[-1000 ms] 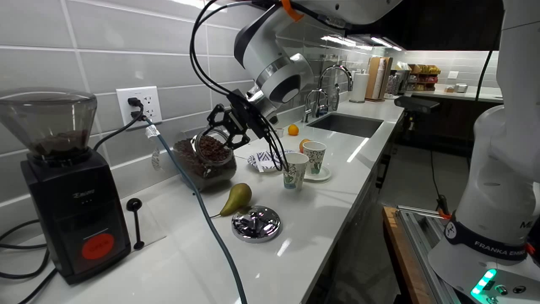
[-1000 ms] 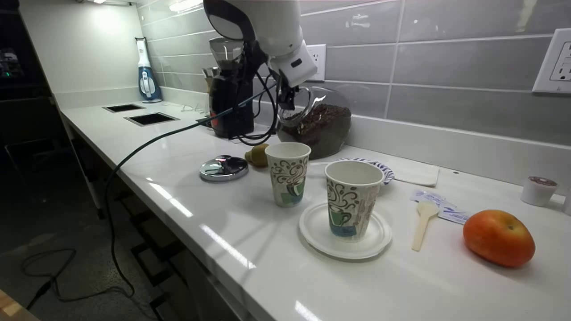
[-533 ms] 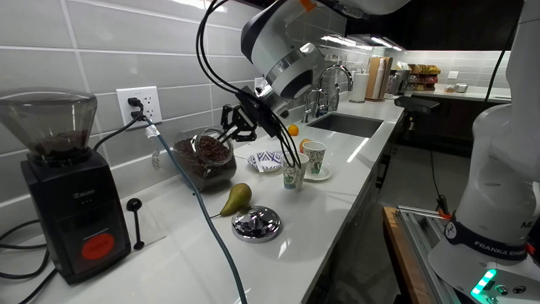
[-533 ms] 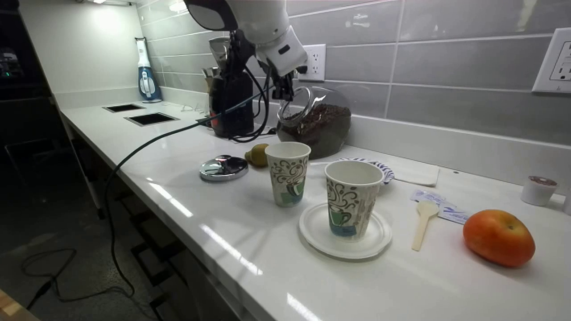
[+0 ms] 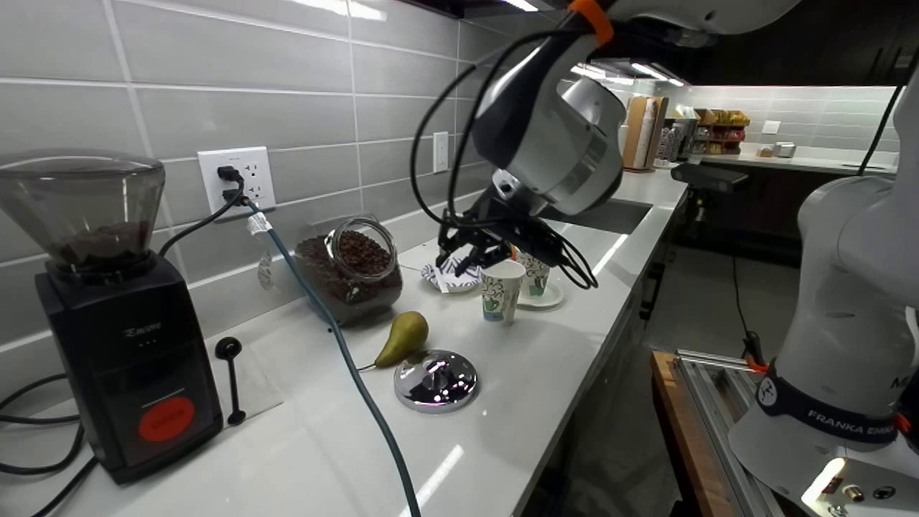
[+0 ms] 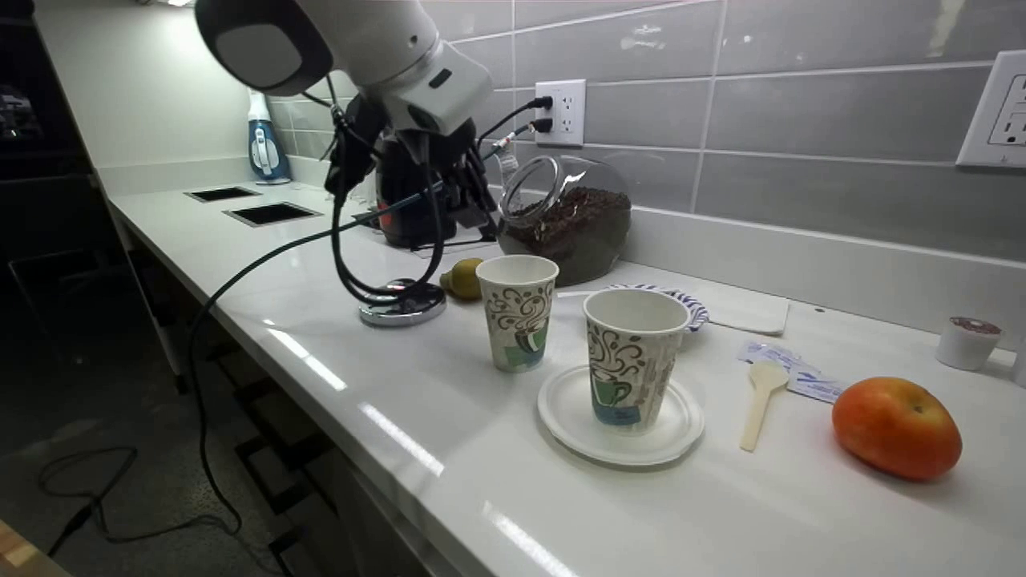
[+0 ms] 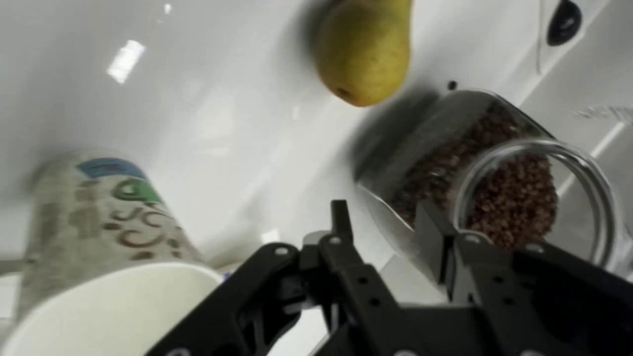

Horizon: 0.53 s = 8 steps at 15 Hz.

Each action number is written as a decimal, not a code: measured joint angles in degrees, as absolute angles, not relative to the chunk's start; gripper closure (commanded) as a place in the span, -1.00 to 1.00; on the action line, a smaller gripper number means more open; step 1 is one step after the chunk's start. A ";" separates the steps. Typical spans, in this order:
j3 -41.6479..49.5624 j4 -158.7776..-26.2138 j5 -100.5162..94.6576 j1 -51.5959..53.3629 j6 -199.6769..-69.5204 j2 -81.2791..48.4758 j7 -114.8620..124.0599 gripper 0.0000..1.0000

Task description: Lift and drop the spoon in the container

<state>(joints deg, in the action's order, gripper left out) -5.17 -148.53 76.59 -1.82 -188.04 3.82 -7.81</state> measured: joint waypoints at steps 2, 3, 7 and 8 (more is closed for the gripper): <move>-5.05 -154.72 72.13 -1.59 -188.07 5.46 -7.76 -0.70; -4.85 -157.30 69.40 -1.59 -187.77 5.89 -7.73 -0.86; -6.08 -158.72 65.08 -5.27 -180.10 4.46 -13.38 -0.89; -5.34 -158.69 61.02 -5.53 -178.18 4.00 -12.92 -0.99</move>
